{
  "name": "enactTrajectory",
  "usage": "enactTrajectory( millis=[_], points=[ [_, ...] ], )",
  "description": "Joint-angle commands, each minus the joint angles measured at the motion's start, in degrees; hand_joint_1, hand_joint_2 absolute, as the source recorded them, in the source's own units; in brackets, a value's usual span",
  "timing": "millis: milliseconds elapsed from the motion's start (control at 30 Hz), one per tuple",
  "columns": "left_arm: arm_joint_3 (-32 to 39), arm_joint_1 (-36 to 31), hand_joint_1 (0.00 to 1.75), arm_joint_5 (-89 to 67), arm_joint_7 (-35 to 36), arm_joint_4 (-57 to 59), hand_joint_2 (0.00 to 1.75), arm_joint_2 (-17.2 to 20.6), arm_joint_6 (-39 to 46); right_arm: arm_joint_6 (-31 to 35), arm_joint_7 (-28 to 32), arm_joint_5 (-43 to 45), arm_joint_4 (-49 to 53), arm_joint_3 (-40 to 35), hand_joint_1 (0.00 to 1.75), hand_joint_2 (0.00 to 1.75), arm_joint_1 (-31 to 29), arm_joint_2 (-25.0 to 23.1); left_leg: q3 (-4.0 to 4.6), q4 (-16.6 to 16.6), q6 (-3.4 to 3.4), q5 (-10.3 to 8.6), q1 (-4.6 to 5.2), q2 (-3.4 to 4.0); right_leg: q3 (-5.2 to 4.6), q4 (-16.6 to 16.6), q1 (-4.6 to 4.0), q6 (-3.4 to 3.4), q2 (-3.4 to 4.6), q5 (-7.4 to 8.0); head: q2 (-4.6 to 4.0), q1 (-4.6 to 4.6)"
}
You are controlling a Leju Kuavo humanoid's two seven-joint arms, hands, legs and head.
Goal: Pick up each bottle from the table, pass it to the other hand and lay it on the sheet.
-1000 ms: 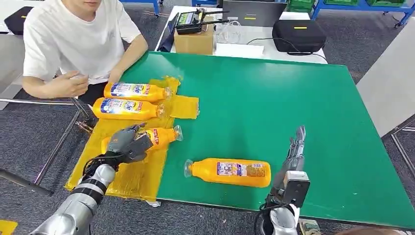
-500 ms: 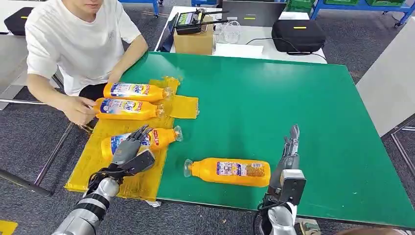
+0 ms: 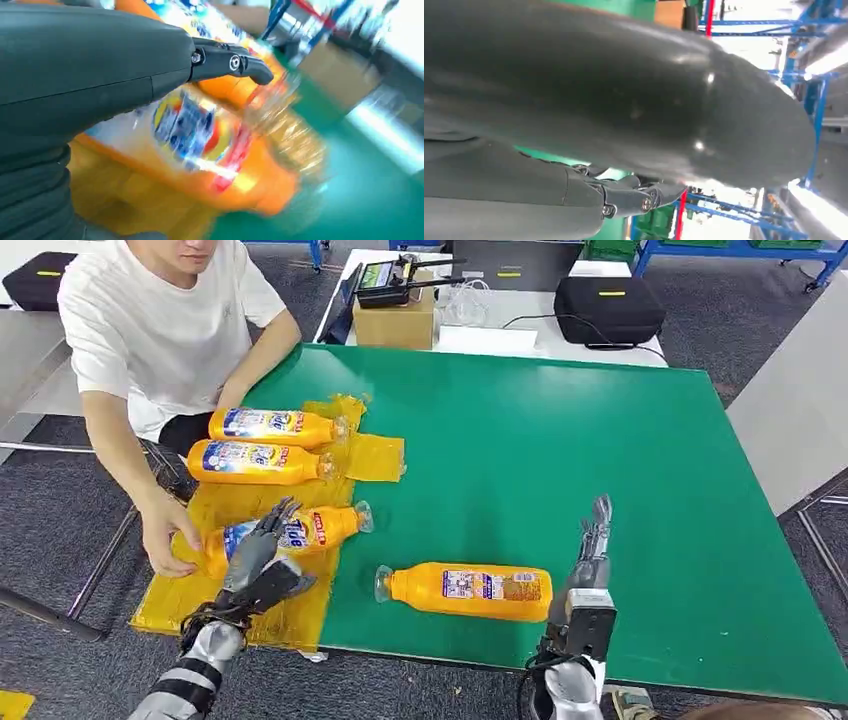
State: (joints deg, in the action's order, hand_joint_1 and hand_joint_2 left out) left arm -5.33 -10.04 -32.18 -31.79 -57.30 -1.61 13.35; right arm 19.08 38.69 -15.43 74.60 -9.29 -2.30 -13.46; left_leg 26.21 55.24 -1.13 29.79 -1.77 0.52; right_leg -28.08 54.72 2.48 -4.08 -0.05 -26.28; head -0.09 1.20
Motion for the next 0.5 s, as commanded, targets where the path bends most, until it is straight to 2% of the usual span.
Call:
enactTrajectory(
  millis=[33,100,200,300,333,400,500],
  points=[
    [0.8,9.1,0.0,17.3,-5.3,-22.6,1.75,-11.7,3.0,-1.0,-1.9,-1.7,0.3,-4.5,0.0,0.0,1.6,2.3,0.2,0.1,0.23,0.08,-0.06,-0.21,0.0,-0.1,-0.11,0.2,-0.19,-0.04,0.0,-0.02],
    [2.2,9.3,0.0,19.2,-7.6,-23.0,1.75,-13.2,6.7,-1.0,-2.0,-1.9,-0.5,-4.9,0.0,0.0,1.3,2.2,0.25,0.0,0.19,0.08,-0.03,-0.08,-0.09,-0.1,-0.08,0.19,-0.04,-0.02,0.0,-0.04],
    [2.6,8.4,0.0,24.7,-8.2,-20.5,1.75,-12.6,12.6,0.3,-2.1,-3.3,-0.1,-6.3,0.0,0.0,1.9,2.5,0.24,0.0,0.19,0.06,-0.06,-0.06,-0.11,-0.2,-0.12,0.29,0.0,0.01,0.0,-0.02],
    [-1.9,8.5,0.0,24.9,-8.2,-24.9,1.75,-10.7,15.0,2.7,-6.0,-15.1,-1.2,-10.9,0.0,0.0,0.4,7.2,0.27,0.0,0.15,0.01,-0.06,-0.1,-0.16,-0.2,-0.11,0.26,-0.03,0.04,0.0,-0.02],
    [-4.2,9.0,0.0,23.7,-8.2,-27.0,1.75,-10.0,17.7,2.2,-6.8,-18.1,-1.8,-12.3,0.0,1.75,-0.2,8.8,0.31,0.0,0.12,0.02,-0.04,-0.1,-0.2,-0.1,-0.09,0.18,-0.05,0.03,0.0,-0.02],
    [-8.4,9.3,0.0,20.8,-8.2,-30.8,1.75,-8.4,22.9,1.8,-7.0,-22.6,-2.8,-14.5,0.0,1.75,-1.3,11.0,0.36,0.0,0.22,0.02,-0.13,-0.11,-0.21,-0.2,-0.2,0.29,-0.05,0.07,0.0,0.0],
    [-9.9,9.6,0.0,22.0,-8.2,-33.4,1.75,-8.3,22.9,1.5,-7.6,-24.5,-3.5,-15.3,0.0,1.75,-1.8,11.9,0.35,0.0,0.23,0.04,-0.09,-0.1,-0.2,-0.2,-0.14,0.23,-0.04,0.04,0.0,-0.02]
  ],
)
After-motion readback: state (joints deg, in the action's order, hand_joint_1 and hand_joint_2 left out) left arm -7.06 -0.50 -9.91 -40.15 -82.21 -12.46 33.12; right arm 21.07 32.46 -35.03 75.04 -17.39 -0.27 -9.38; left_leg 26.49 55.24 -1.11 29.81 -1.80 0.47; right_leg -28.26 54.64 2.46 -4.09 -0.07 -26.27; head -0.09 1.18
